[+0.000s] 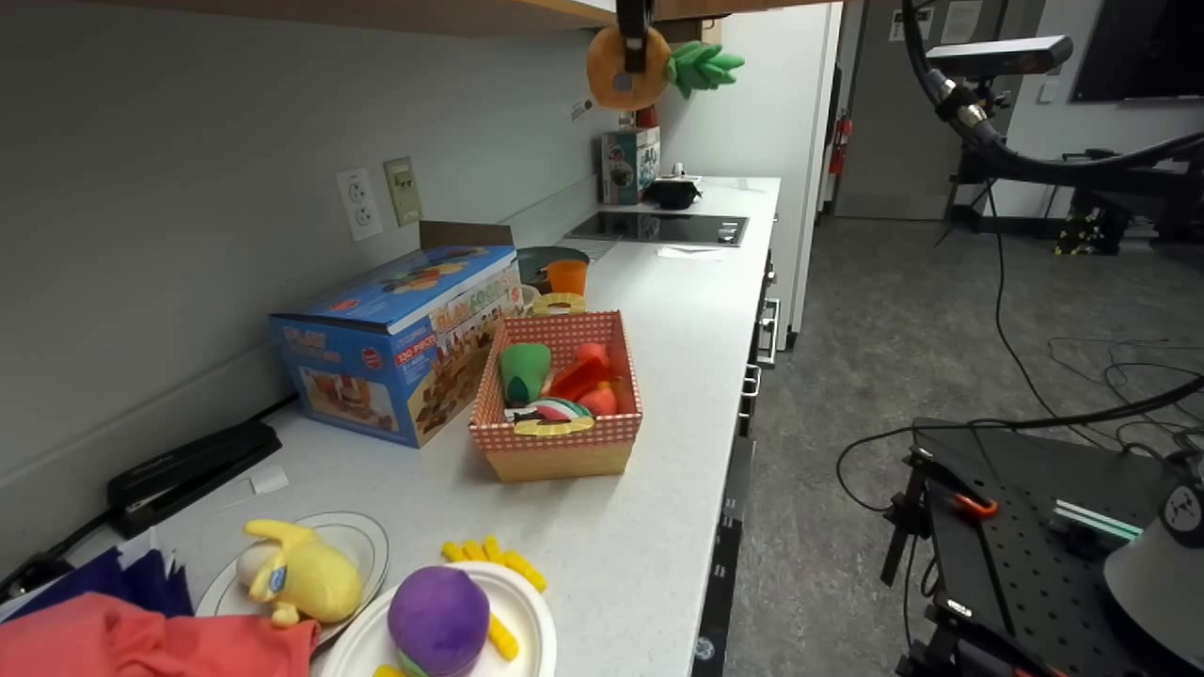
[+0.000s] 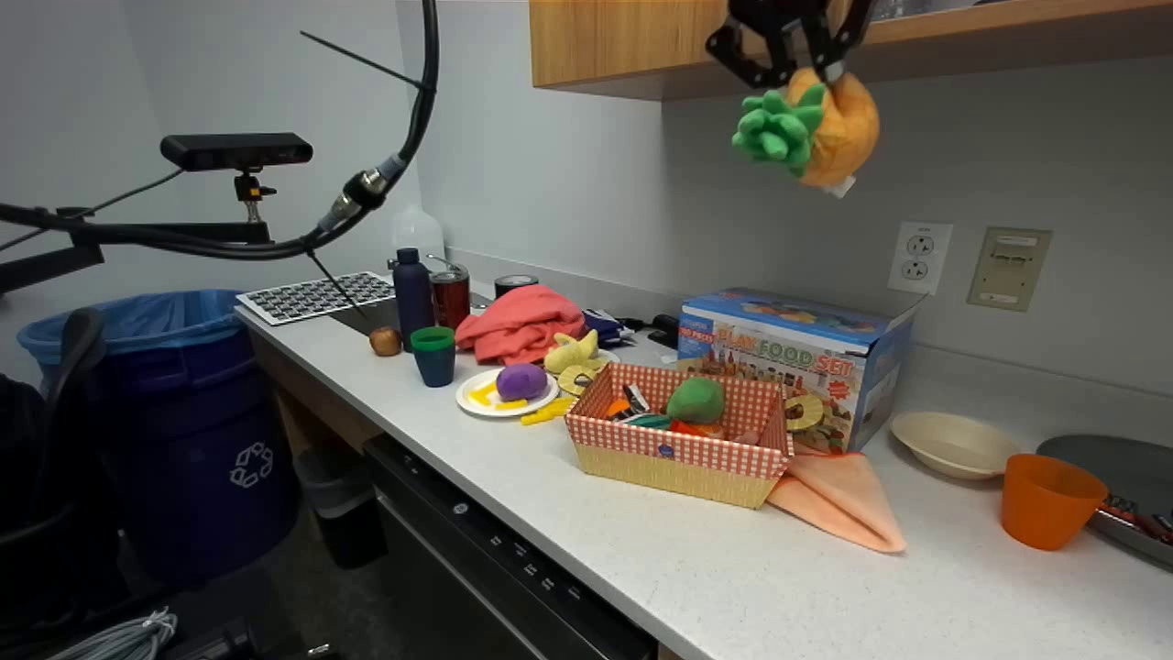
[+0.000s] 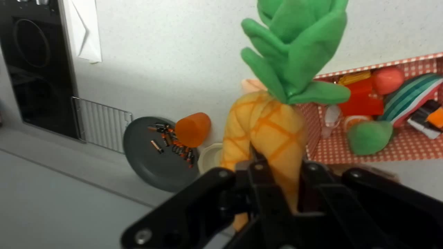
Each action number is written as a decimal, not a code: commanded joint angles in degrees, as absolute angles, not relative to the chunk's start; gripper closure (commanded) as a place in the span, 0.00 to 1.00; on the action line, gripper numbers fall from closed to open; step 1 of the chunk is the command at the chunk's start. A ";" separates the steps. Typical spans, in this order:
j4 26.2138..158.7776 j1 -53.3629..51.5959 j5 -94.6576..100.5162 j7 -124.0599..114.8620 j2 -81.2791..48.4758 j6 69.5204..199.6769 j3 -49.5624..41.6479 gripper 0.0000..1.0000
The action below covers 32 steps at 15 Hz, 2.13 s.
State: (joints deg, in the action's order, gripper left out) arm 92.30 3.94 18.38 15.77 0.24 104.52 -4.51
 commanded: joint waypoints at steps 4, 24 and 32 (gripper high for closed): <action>82.25 5.91 18.37 6.54 -1.67 110.62 -6.43 0.96; 62.42 6.99 17.34 -18.69 -19.44 141.98 -6.27 0.96; 56.35 6.99 17.22 -17.96 -23.71 139.31 -6.46 0.28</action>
State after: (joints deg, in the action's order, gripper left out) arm 61.82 6.70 18.02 -19.02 -21.00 141.53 -6.70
